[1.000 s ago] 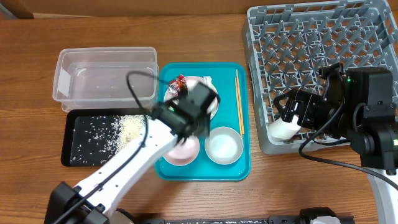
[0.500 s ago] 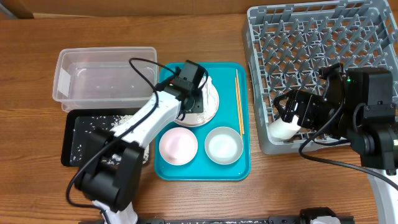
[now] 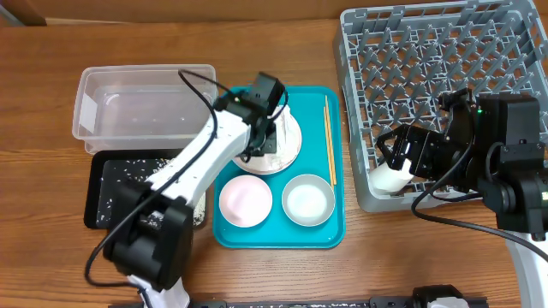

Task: Sort waste into correct bins and load items into the dishwasher
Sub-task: 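Grasp the red wrapper from the plate and drop it in the clear bin, then grasp the tissue from the plate and drop it in the clear bin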

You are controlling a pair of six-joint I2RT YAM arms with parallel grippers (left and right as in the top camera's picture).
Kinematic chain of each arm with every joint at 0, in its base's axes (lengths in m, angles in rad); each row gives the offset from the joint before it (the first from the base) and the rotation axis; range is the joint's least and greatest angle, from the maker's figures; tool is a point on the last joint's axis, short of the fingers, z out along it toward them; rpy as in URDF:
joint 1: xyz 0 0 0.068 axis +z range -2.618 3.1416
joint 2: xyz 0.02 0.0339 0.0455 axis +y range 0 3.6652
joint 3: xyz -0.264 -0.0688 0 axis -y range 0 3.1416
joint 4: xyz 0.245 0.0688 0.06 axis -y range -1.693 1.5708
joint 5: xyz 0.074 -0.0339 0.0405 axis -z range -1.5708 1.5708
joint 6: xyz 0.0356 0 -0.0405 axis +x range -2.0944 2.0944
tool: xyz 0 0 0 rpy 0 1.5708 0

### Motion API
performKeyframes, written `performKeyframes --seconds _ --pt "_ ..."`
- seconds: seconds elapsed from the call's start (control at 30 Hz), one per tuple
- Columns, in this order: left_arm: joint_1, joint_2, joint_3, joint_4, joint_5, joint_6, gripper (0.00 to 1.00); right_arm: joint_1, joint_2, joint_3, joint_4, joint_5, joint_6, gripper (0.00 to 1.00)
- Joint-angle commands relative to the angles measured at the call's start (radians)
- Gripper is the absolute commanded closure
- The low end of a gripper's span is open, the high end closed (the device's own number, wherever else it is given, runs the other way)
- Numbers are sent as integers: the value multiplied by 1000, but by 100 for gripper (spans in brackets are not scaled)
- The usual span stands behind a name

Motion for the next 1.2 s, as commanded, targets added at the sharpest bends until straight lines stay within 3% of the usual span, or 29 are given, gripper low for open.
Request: performKeyframes --seconds 0.0,0.2,0.47,0.5,0.57,0.63,0.77,0.93,1.07,1.17 --pt "11 -122 126 -82 -127 -30 96 -2 -7 18 2 8 -7 6" --pt "95 -182 148 -159 -274 -72 97 -2 -7 18 -1 8 -6 6" --pt "309 -88 134 -110 -160 -129 96 -2 -7 18 -4 8 -6 6" --pt "330 -68 134 -101 -134 -128 91 -2 -7 18 -8 8 -7 6" --pt "357 -46 135 -72 -41 -72 67 -2 -7 18 -10 9 -7 6" --pt "360 -56 142 -58 34 -11 65 -2 -7 18 -10 9 -7 6" --pt "285 -97 186 -30 42 39 59 -2 -7 18 -14 9 -7 6" --pt "85 -89 177 25 3 143 49 -2 -7 18 -15 27 -7 6" --pt "-38 12 164 39 -89 145 28 -2 -7 18 -14 27 -7 5" --pt "-79 118 164 49 -84 139 27 -2 -7 18 -15 27 -7 5"
